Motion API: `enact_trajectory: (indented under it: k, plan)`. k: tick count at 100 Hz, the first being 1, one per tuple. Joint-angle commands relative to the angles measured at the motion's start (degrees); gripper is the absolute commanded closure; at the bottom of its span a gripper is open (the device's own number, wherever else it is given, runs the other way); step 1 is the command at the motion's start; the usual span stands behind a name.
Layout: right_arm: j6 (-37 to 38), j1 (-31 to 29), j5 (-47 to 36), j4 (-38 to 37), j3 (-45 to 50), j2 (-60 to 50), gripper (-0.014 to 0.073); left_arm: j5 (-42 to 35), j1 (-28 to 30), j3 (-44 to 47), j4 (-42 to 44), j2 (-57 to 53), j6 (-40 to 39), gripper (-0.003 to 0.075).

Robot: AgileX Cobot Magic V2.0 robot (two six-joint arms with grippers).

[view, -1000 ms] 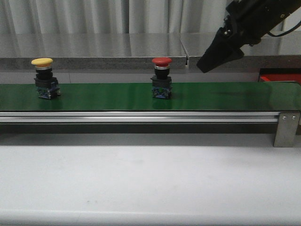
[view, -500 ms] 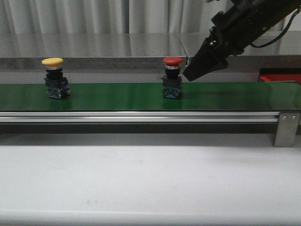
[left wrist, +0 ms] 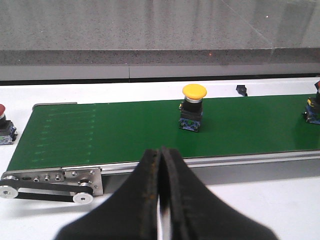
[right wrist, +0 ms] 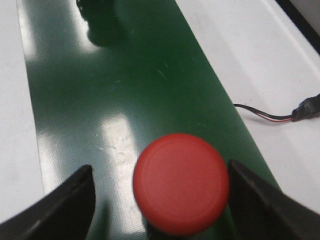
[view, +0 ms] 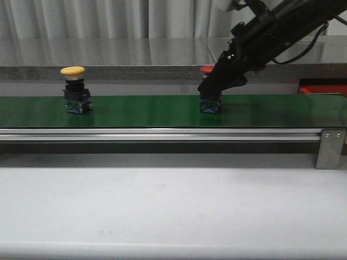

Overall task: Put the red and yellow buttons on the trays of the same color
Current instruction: 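Lower the right gripper onto the red button on the belt, then grasp the red button, carry it to the red tray and release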

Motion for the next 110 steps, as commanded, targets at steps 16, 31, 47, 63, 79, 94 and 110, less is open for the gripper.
enact_trajectory:
  k: [16,31,47,63,79,94,110]
  plan:
    - [-0.6,-0.2,-2.2,3.8,-1.8,-3.0,0.0316,-3.5,-0.4,-1.5,-1.5,0.3,-0.1,0.0741]
    - [1.6,-0.6,-2.4,3.2,-1.8,-4.0,0.0449,-3.5,-0.4,-1.5,-1.5,0.3,-0.1,0.0741]
    - [3.7,-2.9,-2.6,1.5,-1.8,-7.6,0.0449,-3.5,-0.4,-1.5,-1.5,0.3,-0.1,0.0741]
    - [4.5,-9.1,-2.6,0.8,-1.8,-13.3,0.0449,-3.5,-0.4,-1.5,-1.5,0.3,-0.1,0.0741]
    - [5.3,-19.0,-2.6,1.5,-1.8,-16.8,0.0449,-3.5,-0.4,-1.5,-1.5,0.3,-0.1,0.0741]
    - [6.3,-29.7,-4.1,5.3,-1.8,-16.7,0.0449,-3.5,-0.4,-1.5,-1.5,0.3,-0.1,0.0741]
    - [6.3,-37.6,-8.1,10.1,-1.8,-15.2,0.0449,-3.5,-0.4,-1.5,-1.5,0.3,-0.1,0.0741]
